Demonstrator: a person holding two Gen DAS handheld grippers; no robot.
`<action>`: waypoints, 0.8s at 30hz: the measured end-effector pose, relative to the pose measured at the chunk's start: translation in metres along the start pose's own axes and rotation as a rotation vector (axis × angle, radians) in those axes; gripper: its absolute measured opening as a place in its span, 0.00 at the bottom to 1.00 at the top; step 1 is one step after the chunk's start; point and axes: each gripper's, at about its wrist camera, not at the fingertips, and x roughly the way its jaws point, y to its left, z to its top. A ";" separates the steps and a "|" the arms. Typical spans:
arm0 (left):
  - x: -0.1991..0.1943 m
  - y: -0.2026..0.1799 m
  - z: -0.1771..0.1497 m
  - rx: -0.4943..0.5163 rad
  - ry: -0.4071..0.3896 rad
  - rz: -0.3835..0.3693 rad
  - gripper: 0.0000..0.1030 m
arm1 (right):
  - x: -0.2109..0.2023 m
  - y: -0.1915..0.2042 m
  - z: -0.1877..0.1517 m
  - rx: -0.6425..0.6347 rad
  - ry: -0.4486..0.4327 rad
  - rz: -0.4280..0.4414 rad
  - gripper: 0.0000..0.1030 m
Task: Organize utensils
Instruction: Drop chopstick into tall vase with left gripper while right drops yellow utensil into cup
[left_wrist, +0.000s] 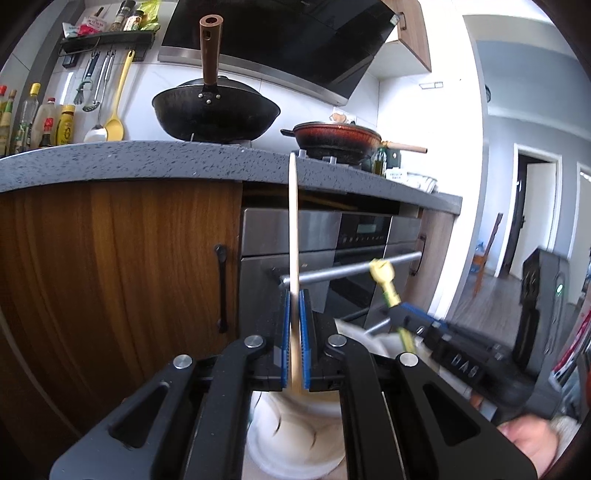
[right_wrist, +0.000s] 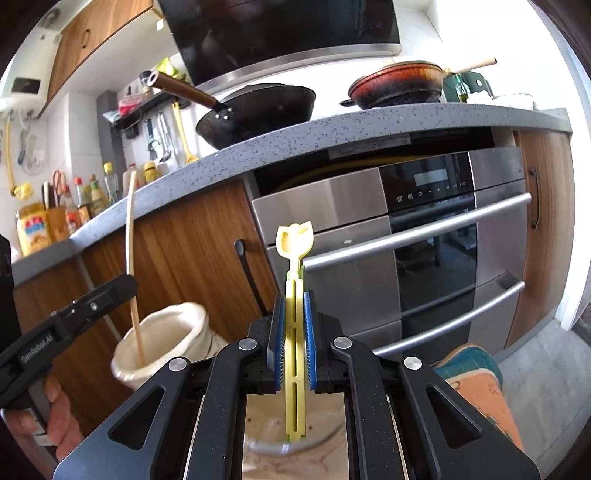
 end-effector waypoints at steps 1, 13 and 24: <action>-0.003 0.001 -0.004 -0.005 0.012 0.005 0.05 | -0.002 0.001 -0.001 -0.004 0.002 -0.001 0.10; -0.024 0.007 -0.022 -0.010 0.047 -0.009 0.05 | -0.028 0.008 -0.018 -0.012 0.032 -0.043 0.10; -0.025 0.005 -0.009 0.005 0.012 -0.003 0.10 | -0.031 0.003 -0.016 0.015 0.018 -0.051 0.10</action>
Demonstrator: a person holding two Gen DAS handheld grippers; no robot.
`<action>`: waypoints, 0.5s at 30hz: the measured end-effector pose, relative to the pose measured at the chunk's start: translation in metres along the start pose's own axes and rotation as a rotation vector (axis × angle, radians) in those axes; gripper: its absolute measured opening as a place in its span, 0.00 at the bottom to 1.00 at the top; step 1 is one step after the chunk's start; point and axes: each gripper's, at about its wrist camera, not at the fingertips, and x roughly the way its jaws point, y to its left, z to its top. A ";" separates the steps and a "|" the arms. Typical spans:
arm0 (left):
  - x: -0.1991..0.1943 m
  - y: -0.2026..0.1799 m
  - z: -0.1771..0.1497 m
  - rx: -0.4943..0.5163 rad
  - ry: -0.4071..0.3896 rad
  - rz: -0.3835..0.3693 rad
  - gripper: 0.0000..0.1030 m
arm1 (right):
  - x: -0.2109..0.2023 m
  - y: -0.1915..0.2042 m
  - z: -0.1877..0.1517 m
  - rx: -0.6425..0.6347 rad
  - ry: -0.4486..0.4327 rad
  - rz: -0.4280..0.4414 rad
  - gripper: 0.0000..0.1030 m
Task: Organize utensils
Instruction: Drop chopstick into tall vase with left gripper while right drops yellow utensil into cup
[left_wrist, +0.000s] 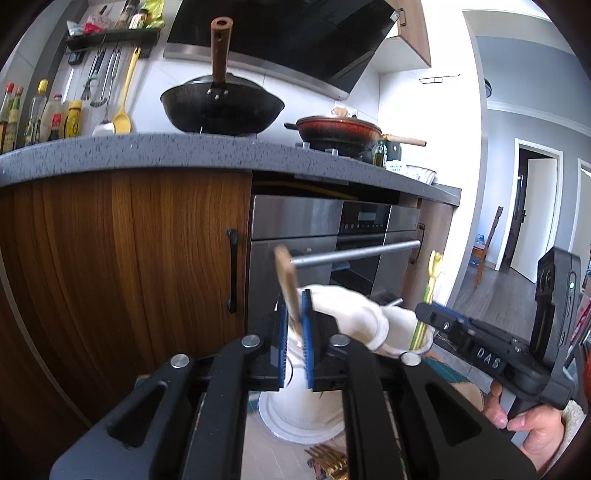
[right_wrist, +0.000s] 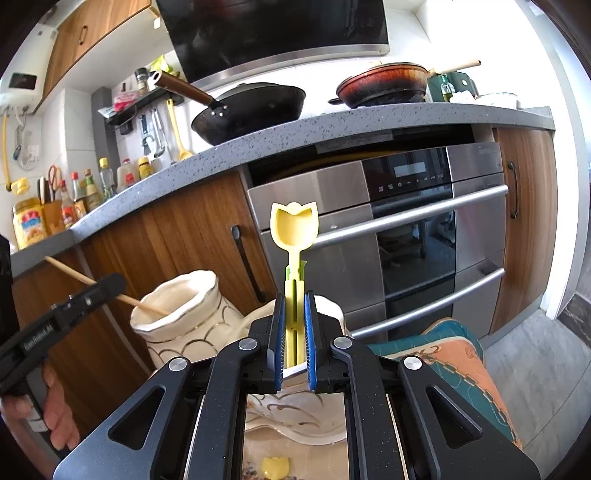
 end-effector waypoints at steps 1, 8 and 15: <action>0.001 -0.001 0.002 -0.001 -0.004 0.002 0.11 | 0.001 0.000 0.000 0.001 0.003 0.000 0.10; -0.001 -0.001 0.003 -0.014 -0.014 0.006 0.29 | 0.004 0.001 -0.002 -0.012 0.005 -0.006 0.11; -0.003 0.003 0.000 -0.026 -0.004 0.006 0.34 | 0.007 -0.001 -0.003 -0.015 0.015 -0.017 0.11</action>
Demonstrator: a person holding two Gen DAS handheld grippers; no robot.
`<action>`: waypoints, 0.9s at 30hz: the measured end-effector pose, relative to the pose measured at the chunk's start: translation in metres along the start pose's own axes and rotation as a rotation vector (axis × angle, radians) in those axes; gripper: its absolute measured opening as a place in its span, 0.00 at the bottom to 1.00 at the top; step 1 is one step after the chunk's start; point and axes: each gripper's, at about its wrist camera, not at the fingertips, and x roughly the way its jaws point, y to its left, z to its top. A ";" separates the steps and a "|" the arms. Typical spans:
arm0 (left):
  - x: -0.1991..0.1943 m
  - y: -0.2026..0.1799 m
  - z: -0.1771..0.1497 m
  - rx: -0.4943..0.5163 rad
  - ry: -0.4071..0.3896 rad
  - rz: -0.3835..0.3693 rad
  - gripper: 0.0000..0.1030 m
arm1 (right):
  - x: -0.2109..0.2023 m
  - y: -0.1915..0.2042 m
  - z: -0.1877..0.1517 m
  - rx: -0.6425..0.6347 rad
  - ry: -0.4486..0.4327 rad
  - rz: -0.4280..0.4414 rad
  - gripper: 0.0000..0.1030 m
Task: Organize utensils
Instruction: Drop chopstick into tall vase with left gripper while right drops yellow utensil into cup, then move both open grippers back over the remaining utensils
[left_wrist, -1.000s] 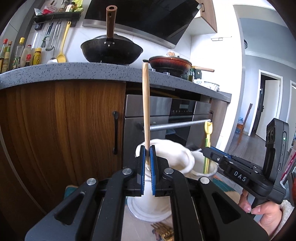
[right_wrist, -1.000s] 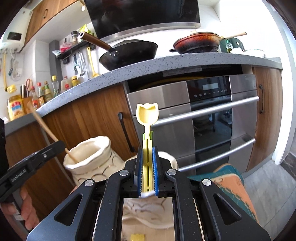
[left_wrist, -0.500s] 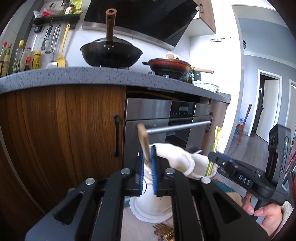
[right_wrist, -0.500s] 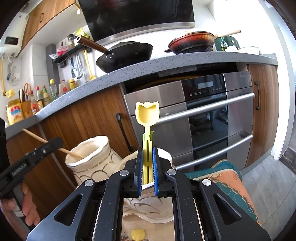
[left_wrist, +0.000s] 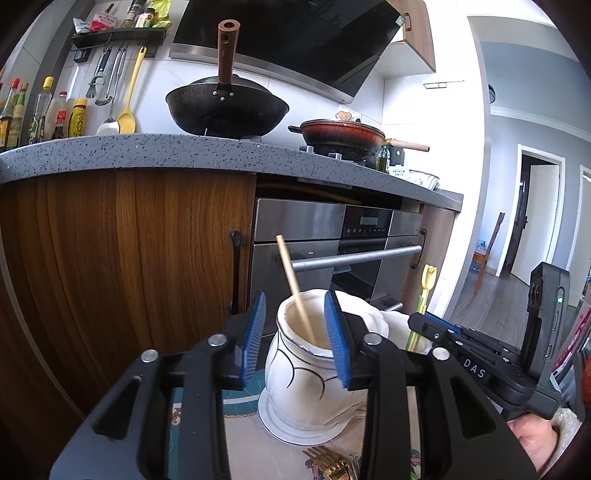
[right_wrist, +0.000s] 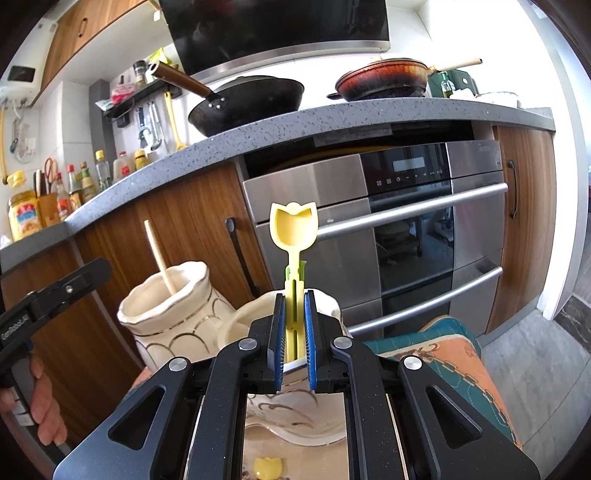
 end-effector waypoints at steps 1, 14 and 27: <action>0.000 0.000 0.000 0.000 -0.001 0.000 0.35 | 0.000 0.000 0.000 -0.001 0.001 -0.001 0.11; 0.000 0.000 -0.004 0.016 0.018 -0.001 0.35 | -0.002 0.000 0.000 -0.003 -0.007 -0.012 0.23; -0.031 0.005 -0.021 -0.027 0.030 0.057 0.95 | -0.054 0.004 -0.006 -0.006 -0.078 -0.031 0.94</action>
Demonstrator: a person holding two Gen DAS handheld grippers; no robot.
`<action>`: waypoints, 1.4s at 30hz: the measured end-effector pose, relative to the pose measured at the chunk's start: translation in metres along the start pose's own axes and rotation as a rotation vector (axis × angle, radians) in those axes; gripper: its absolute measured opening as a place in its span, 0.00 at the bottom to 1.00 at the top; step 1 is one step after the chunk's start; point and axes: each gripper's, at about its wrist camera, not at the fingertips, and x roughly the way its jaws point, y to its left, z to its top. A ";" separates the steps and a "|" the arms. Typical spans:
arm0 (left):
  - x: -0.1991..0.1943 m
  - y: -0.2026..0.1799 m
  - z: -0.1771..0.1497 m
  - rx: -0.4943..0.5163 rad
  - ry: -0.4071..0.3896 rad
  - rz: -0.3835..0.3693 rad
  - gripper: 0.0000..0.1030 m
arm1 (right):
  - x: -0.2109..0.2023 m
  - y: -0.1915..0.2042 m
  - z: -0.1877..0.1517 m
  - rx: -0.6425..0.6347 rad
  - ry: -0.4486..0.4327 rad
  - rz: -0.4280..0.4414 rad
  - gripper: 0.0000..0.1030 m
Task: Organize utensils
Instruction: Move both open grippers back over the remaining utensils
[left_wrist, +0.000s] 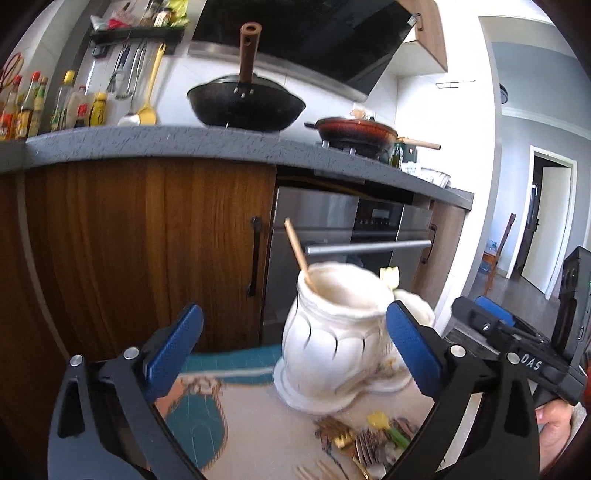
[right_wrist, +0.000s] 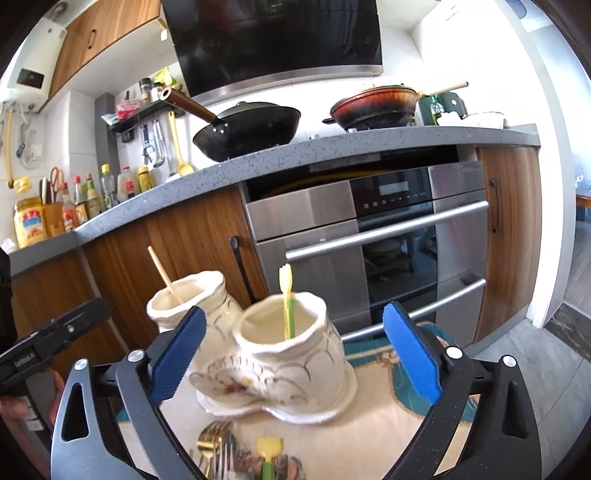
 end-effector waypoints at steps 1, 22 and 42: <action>-0.002 0.001 -0.003 -0.005 0.014 0.002 0.95 | -0.004 -0.001 -0.002 0.002 0.008 -0.006 0.95; -0.022 -0.011 -0.102 0.053 0.432 0.104 0.95 | -0.024 -0.001 -0.062 -0.017 0.310 -0.001 0.95; -0.013 -0.034 -0.130 0.110 0.590 0.039 0.44 | -0.030 0.004 -0.074 -0.063 0.351 -0.003 0.95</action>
